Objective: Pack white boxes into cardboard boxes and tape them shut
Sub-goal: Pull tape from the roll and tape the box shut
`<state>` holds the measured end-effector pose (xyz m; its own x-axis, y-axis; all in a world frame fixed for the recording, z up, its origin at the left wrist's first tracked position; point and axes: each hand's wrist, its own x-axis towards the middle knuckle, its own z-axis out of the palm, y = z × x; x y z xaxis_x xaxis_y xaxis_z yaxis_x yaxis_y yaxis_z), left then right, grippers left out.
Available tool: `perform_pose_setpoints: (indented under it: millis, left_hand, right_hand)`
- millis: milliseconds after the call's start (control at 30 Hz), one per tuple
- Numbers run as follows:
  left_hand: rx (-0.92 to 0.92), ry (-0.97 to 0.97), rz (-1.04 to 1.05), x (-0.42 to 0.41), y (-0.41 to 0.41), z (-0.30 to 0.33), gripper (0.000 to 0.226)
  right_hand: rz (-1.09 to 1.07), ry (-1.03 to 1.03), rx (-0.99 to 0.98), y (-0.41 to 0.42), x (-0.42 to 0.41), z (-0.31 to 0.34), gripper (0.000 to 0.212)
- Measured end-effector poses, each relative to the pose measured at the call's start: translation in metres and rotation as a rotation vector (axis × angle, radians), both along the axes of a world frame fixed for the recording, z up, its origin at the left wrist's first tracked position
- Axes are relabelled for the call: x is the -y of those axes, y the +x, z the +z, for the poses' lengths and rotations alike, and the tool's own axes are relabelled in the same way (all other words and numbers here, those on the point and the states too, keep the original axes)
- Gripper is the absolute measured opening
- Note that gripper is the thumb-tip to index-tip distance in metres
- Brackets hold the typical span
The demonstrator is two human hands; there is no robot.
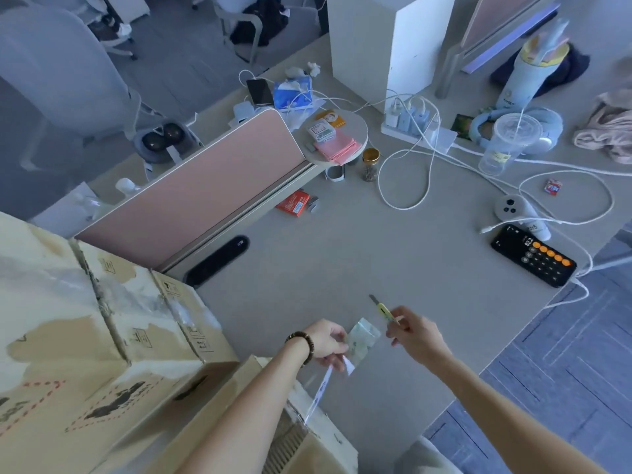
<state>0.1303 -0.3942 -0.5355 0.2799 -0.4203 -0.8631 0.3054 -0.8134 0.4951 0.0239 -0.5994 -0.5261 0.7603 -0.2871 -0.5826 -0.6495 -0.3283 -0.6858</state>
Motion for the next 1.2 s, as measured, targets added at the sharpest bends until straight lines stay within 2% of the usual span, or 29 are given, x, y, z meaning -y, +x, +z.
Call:
perform_pose_setpoints:
  millis: [133, 233, 367, 467, 567, 1033, 1200]
  left_hand:
    - [-0.051, -0.067, 0.051, -0.003, 0.001, 0.002, 0.009]
    - [-0.117, -0.115, 0.106, -0.002, 0.003, 0.008, 0.017]
    - [-0.14, -0.151, 0.024, -0.003, 0.005, 0.008, 0.038]
    - [-0.133, -0.171, -0.011, -0.008, 0.005, 0.005, 0.033]
    - [-0.104, -0.175, -0.031, -0.009, 0.006, 0.002, 0.035]
    - [-0.007, -0.119, -0.009, -0.017, 0.004, -0.012, 0.034]
    - [-0.03, -0.131, 0.011, -0.017, 0.005, -0.015, 0.037]
  right_hand:
    - [0.052, 0.002, 0.085, -0.031, -0.026, 0.04, 0.015]
    - [0.155, -0.024, 0.076, -0.052, -0.047, 0.055, 0.017]
    - [0.302, -0.163, 0.072, -0.073, -0.079, 0.054, 0.023]
    - [0.372, -0.256, 0.116, -0.079, -0.097, 0.053, 0.028]
    - [0.395, -0.317, 0.132, -0.079, -0.109, 0.053, 0.024]
    - [0.443, -0.416, 0.15, -0.067, -0.115, 0.053, 0.026]
    - [0.459, -0.408, 0.164, -0.062, -0.115, 0.054, 0.026]
